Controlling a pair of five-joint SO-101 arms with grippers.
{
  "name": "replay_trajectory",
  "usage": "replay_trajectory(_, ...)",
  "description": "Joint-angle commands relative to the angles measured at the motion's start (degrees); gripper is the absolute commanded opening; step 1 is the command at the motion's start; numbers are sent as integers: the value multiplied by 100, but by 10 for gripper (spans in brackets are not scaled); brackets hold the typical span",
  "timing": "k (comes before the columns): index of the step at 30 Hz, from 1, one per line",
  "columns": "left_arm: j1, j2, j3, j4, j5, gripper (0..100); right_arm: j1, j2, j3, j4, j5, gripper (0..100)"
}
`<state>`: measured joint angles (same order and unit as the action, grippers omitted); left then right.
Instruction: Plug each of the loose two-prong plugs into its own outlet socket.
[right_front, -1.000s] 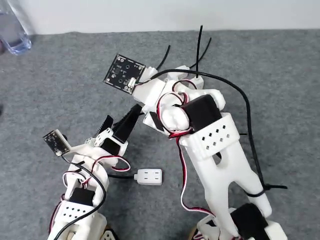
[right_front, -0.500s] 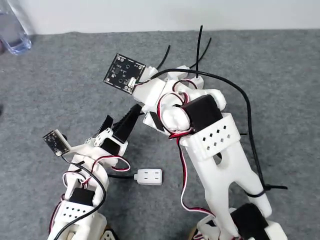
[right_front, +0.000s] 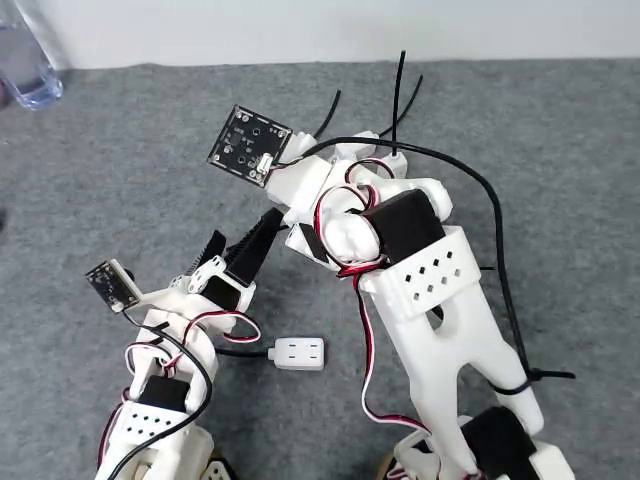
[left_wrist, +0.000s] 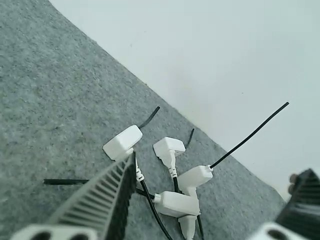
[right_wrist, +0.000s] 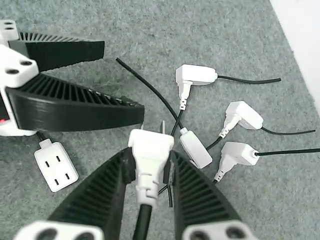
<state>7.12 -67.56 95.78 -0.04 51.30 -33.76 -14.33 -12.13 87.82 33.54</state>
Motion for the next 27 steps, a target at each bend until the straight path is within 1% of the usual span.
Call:
replay_trajectory(1,53,0,-4,-88,9,449,22,-207,-431,-215,-70,8)
replay_trajectory(19,70,0,22,-79,9,449,57,-233,-431,-277,-70,8)
replay_trajectory(23,299,9,48,35,9,449,57,-233,-431,-286,-70,8)
replay_trajectory(27,343,9,48,79,9,449,57,-233,-431,-277,-70,8)
